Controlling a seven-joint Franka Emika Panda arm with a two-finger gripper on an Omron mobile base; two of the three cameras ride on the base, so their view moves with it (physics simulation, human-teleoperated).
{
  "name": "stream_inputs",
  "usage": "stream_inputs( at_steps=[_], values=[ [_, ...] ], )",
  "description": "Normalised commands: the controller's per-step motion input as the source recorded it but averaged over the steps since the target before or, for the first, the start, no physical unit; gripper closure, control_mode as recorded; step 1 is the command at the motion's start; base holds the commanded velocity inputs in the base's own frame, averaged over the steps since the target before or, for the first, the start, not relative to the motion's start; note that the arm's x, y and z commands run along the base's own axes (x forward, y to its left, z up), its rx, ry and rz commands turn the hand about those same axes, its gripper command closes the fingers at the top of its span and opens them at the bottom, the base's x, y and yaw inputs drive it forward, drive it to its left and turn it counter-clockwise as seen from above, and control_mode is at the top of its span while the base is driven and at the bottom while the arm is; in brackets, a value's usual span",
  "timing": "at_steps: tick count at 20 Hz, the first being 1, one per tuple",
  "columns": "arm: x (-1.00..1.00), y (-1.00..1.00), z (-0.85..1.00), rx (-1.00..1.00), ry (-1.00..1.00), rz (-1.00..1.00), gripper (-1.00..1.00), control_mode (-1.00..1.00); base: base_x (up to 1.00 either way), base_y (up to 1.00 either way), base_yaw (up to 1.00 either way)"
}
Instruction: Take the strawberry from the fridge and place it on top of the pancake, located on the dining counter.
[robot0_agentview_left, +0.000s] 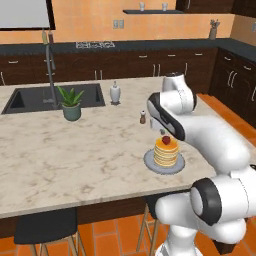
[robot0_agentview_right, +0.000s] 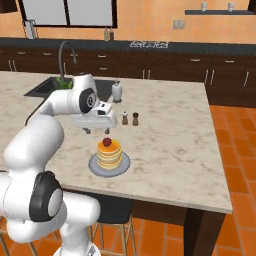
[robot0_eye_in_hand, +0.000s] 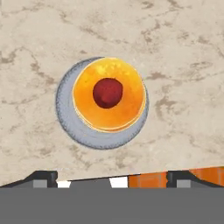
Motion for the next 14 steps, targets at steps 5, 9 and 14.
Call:
stream_inputs(
  at_steps=[5, 9, 14],
  values=[
    [-1.0, 0.57, 0.1, 0.04, -0.06, 0.0, -1.0, -1.0, 0.0, 0.0, 0.0],
    [-1.0, 0.84, -0.05, 0.01, -0.1, -0.02, -1.0, -1.0, 0.0, 0.0, 0.0],
    [-0.98, 0.67, -0.13, 0.0, -0.02, 0.0, -1.0, -1.0, 0.0, 0.0, 0.0]
  ],
)
